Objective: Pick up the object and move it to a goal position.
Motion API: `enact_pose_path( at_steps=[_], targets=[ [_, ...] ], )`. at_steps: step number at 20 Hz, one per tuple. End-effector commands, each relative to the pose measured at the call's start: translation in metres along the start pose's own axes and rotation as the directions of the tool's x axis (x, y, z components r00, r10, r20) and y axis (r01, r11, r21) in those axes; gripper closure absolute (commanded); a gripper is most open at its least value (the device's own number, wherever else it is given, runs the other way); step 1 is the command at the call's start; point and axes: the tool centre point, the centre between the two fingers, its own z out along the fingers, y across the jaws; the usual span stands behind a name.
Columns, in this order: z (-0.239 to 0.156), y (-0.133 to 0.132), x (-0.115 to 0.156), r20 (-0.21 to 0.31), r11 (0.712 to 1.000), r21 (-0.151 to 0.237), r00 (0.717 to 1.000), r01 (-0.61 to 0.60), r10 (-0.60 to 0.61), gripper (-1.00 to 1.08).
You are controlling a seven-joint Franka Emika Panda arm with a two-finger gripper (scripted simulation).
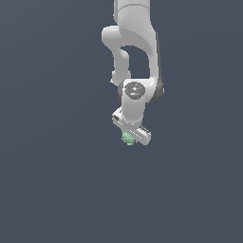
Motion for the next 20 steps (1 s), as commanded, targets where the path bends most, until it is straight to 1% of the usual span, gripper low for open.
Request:
enact_pose_path(
  at_steps=[1,11,20],
  targets=[
    [-0.01,0.01,-0.011,0.0,1.0,0.001,1.0,0.0,0.0,1.08],
    [-0.047,0.051,-0.056,0.0,1.0,0.001,1.0,0.0,0.0,1.08],
    [-0.066,0.07,-0.077,0.0,1.0,0.0,1.0,0.0,0.0,1.08]
  ],
)
